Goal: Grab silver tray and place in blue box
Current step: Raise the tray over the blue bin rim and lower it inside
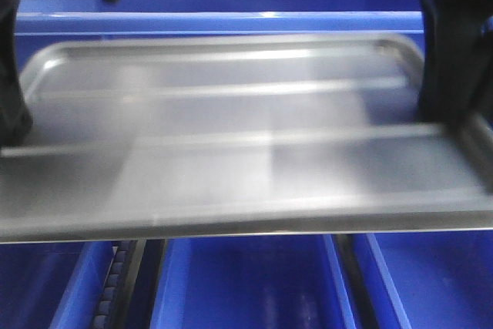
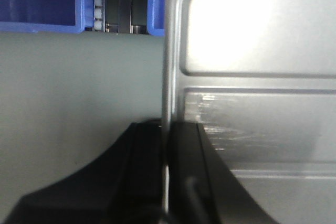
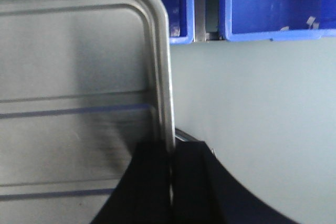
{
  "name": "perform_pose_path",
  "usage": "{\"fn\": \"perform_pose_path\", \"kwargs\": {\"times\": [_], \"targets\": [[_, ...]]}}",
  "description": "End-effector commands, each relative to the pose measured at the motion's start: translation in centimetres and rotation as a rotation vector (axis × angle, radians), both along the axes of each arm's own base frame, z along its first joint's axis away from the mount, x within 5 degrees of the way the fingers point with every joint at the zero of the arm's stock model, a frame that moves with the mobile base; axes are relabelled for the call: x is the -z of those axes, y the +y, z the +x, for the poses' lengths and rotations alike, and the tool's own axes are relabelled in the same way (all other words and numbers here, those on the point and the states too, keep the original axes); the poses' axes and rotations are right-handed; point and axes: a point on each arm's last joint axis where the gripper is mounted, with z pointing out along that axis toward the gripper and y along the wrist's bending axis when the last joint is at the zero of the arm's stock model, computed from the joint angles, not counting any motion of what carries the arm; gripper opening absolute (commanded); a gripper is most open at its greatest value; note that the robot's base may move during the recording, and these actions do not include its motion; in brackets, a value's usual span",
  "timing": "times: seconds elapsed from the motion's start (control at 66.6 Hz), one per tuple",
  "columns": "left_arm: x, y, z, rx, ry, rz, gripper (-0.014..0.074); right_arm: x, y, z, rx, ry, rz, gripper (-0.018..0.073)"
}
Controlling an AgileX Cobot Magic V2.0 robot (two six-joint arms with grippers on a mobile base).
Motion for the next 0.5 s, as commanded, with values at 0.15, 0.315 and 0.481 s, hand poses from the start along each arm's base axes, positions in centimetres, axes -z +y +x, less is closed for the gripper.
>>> {"fn": "perform_pose_path", "kwargs": {"times": [0.15, 0.315, 0.481], "targets": [[-5.6, -0.2, 1.8, 0.043, -0.165, -0.156, -0.0006, -6.8, 0.4, 1.7, -0.097, -0.210, 0.144, 0.0053], [-8.2, 0.7, 4.4, 0.016, -0.240, -0.166, -0.0005, -8.5, 0.0, 3.8, -0.095, -0.273, 0.151, 0.0053], [-10.3, 0.8, 7.5, 0.059, -0.292, -0.210, -0.0005, -9.8, -0.5, 6.6, -0.089, -0.320, 0.163, 0.0057]]}}
